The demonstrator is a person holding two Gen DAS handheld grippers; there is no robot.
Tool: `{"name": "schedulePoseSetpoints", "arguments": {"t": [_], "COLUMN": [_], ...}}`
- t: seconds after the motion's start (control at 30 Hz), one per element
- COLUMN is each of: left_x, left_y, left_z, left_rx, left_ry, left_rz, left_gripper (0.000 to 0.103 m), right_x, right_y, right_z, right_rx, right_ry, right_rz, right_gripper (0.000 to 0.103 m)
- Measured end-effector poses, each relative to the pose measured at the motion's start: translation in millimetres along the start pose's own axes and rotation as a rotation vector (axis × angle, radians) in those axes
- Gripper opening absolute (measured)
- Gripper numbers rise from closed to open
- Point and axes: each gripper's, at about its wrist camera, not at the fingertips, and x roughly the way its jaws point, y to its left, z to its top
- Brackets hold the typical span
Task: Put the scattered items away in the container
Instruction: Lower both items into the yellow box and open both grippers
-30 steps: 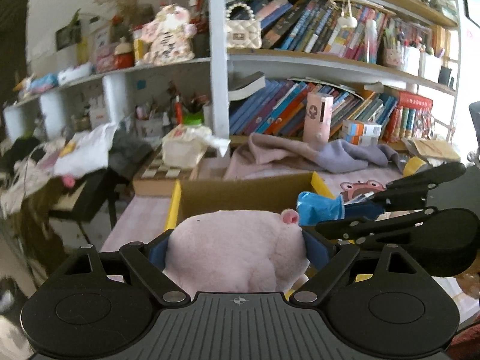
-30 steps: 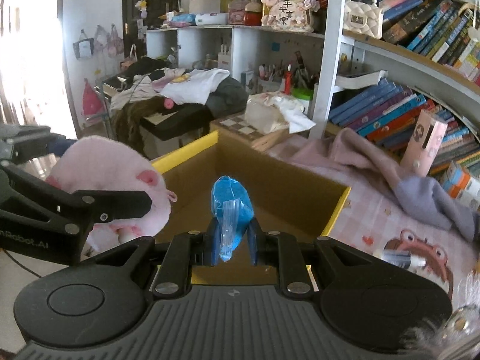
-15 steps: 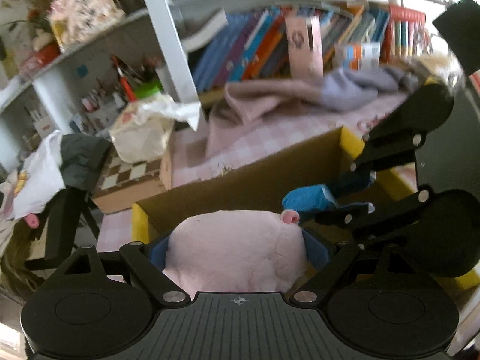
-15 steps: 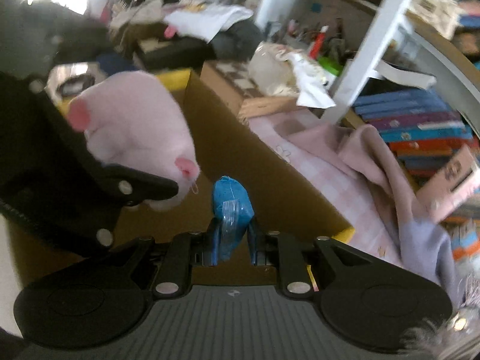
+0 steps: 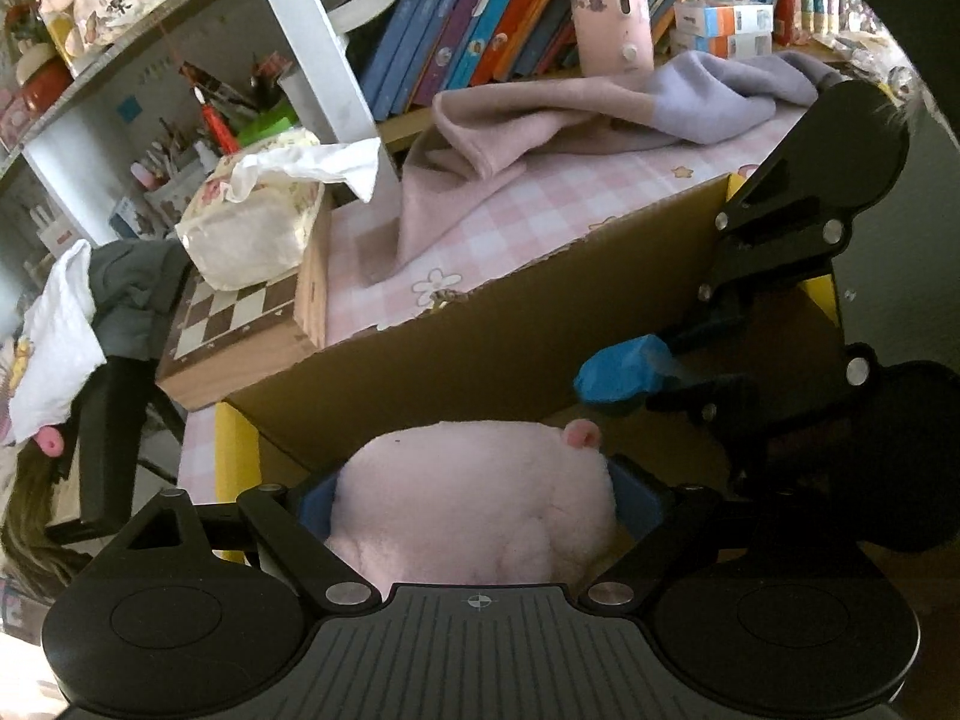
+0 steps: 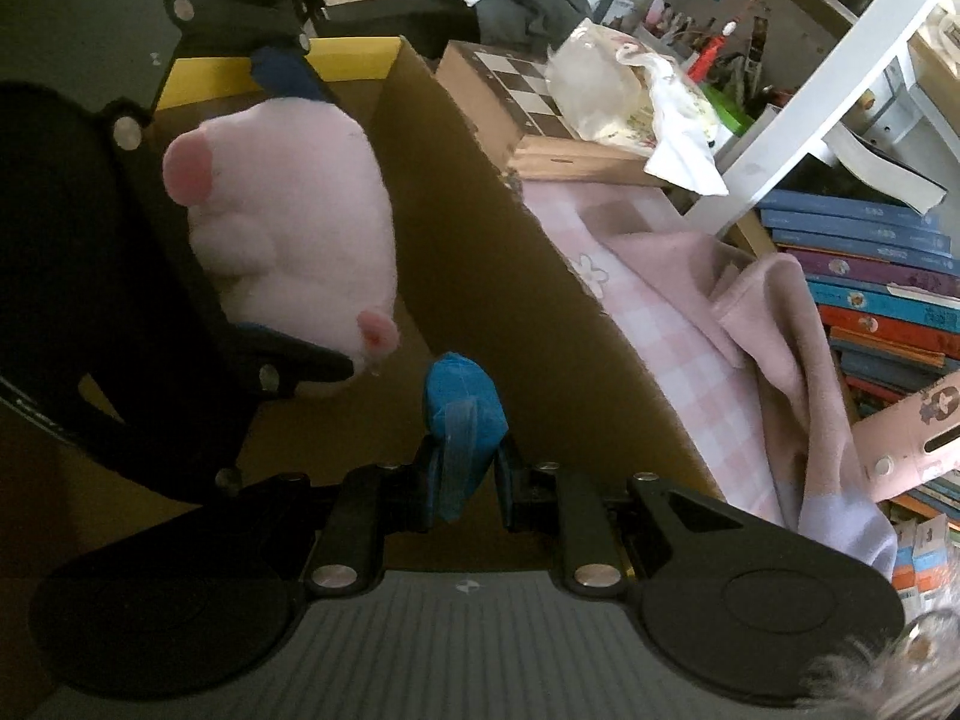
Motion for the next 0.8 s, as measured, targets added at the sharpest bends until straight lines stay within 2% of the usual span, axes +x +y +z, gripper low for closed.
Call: {"name": "schedulePoseSetpoints", "arguments": {"t": [0.07, 0.13, 0.17, 0.47, 0.63, 0.8], "left_x": [1, -2, -5, -43, -70, -100], "left_y": [0, 0, 1, -2, -7, -15], "left_z": [2, 2, 3, 4, 0, -5], "left_rx": [-0.006, -0.012, -0.016, -0.042, -0.067, -0.075], "left_ry": [0.003, -0.006, -0.014, -0.094, -0.149, -0.208], "left_rz": [0.015, 0.036, 0.040, 0.050, 0.036, 0.062], "left_gripper": [0.095, 0.095, 0.096, 0.099, 0.099, 0.099], "right_x": [-1, -3, -5, -39, -69, -105], "right_y": [-1, -2, -3, 2, 6, 12], "right_z": [-1, -1, -2, -6, -12, -23], "right_rx": [0.004, 0.013, 0.020, 0.059, 0.098, 0.138], "right_ry": [-0.008, -0.026, -0.035, -0.111, -0.172, -0.228], "right_rz": [-0.014, -0.025, -0.023, -0.037, -0.054, -0.089], "right_gripper": [0.020, 0.038, 0.040, 0.041, 0.043, 0.046]}}
